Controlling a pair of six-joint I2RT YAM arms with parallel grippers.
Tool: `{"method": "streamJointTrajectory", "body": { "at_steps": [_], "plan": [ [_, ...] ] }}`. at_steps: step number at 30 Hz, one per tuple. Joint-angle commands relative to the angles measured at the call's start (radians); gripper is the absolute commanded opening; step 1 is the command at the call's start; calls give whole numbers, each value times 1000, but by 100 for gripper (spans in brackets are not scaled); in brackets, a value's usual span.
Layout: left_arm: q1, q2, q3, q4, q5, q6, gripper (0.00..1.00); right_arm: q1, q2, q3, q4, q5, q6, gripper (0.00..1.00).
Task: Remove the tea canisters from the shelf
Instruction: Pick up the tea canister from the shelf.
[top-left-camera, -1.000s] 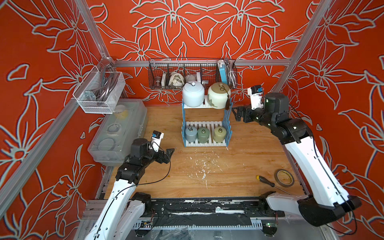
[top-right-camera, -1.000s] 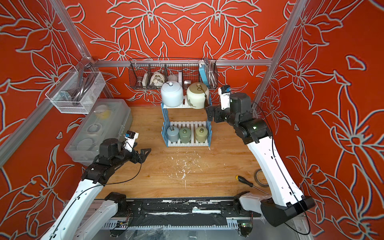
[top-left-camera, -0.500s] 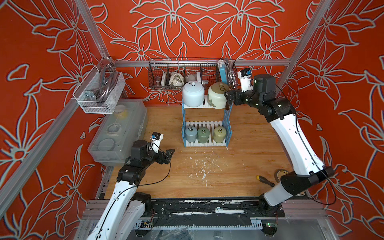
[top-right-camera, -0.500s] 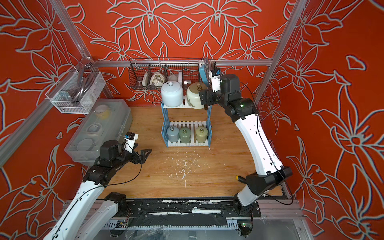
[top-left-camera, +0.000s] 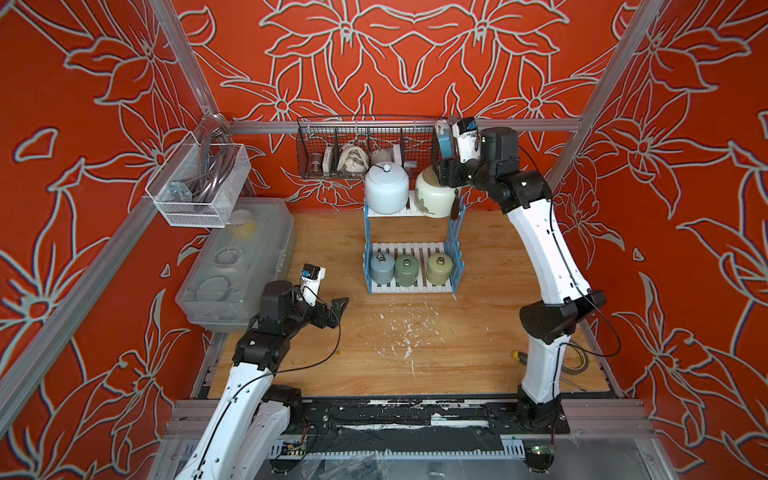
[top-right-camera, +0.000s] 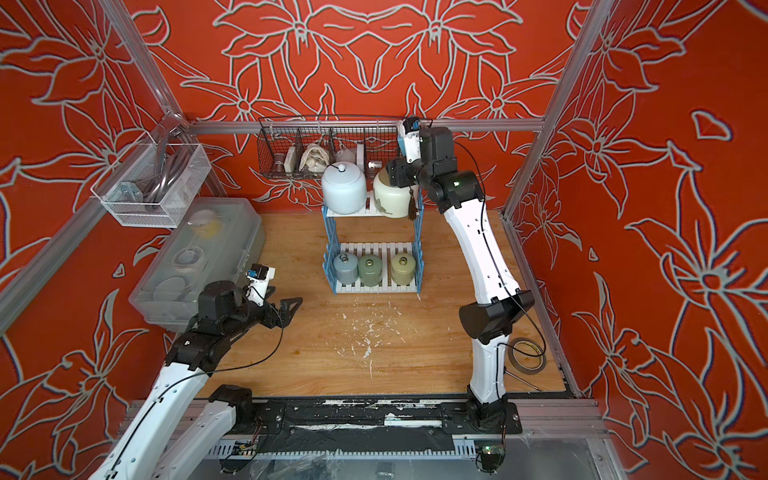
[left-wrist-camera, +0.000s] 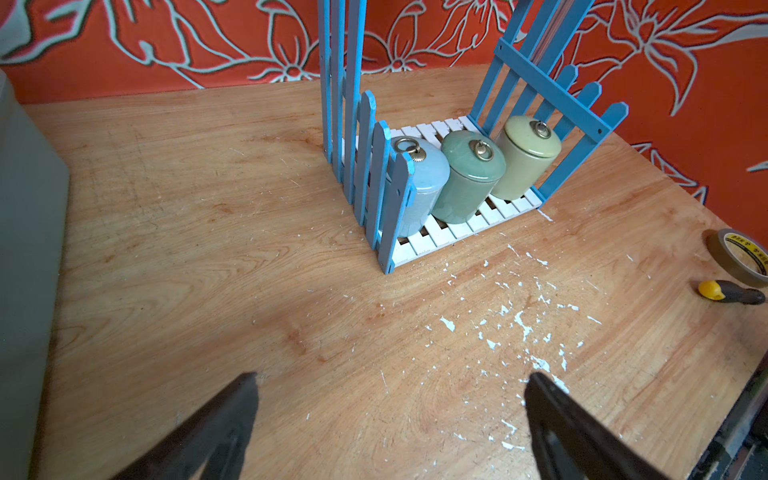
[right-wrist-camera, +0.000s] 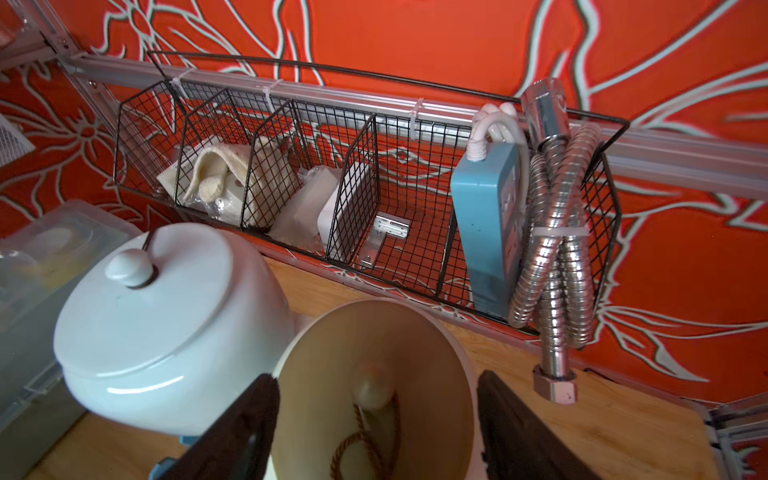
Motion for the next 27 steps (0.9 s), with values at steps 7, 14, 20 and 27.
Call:
{"method": "streamJointTrajectory", "body": {
  "at_steps": [7, 14, 20, 27],
  "plan": [
    [10, -13, -10, 25, 17, -3, 99, 2, 95, 101, -5, -49, 16, 53],
    [12, -14, -16, 29, 15, 0, 99, 3, 116, 90, -18, -48, 7, 43],
    [14, -18, -19, 30, 17, 3, 99, 4, 136, 75, -22, -35, -4, 36],
    [15, -21, -20, 30, 15, 5, 99, 5, 145, 82, -37, -24, -24, 8]
  ]
}}
